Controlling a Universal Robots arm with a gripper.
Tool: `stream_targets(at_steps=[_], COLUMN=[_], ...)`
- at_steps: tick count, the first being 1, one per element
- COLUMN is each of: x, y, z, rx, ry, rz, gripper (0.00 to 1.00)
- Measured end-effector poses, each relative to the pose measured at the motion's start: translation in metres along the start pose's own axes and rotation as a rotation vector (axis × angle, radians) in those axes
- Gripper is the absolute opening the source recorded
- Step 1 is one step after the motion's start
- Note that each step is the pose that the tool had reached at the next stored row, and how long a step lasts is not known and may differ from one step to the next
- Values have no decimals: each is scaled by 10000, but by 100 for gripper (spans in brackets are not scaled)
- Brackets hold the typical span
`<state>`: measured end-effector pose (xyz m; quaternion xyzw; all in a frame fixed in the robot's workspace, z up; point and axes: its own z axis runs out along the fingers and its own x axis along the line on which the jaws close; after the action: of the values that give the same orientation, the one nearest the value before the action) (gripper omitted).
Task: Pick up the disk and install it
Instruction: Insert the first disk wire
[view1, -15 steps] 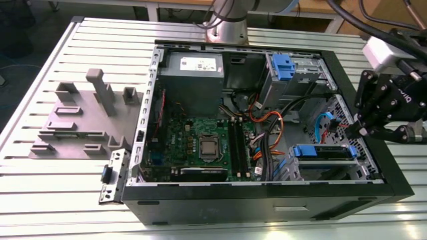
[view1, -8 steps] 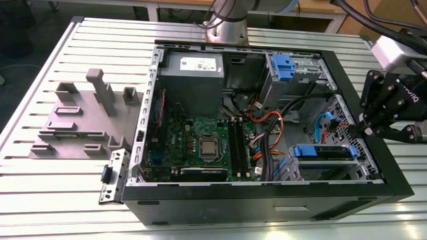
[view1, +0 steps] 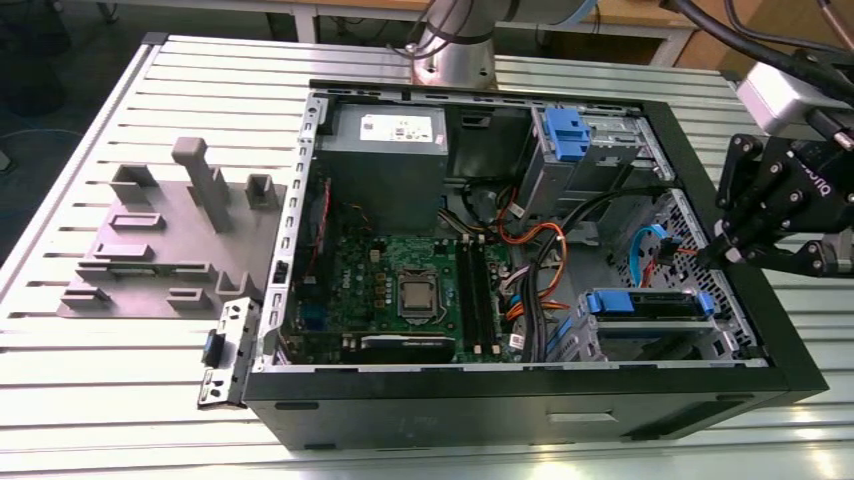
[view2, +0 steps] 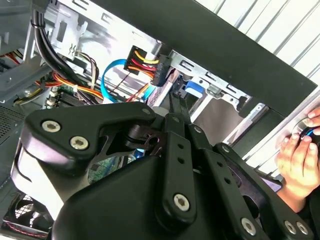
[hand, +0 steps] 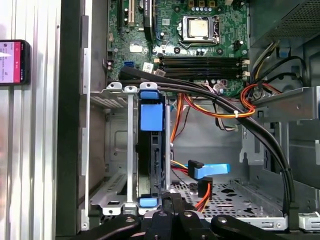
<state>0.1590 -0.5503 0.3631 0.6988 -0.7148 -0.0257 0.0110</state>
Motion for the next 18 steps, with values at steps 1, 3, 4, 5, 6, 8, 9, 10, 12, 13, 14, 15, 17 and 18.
stream_targets(at_steps=[1, 3, 4, 5, 6, 8, 9, 10, 12, 13, 14, 15, 17, 18], x=[-11, -21, -24, -29, -34, -44, -48, -53, -73, -89, -106, -121, -148, -160], y=[-2, -14, -22, -30, -36, -45, -45, -46, -47, -46, -46, -46, -45, -45], z=[0, 0, 0, 1, 0, 0, 1, 2, 2, 3, 4, 5, 7, 8], rx=[-1, -3, -6, -9, -10, -13, -15, -16, -18, -18, -18, -18, -19, -19], ry=[0, 2, 1, 1, 1, 3, 2, 4, 8, 8, 8, 8, 9, 15], rz=[-9, -31, -40, -53, -67, -107, -138, -175, -229, -240, -250, -261, -284, -292], gripper=[11, 11, 11, 11, 11, 11, 11, 11, 11, 11, 11, 11, 11, 11])
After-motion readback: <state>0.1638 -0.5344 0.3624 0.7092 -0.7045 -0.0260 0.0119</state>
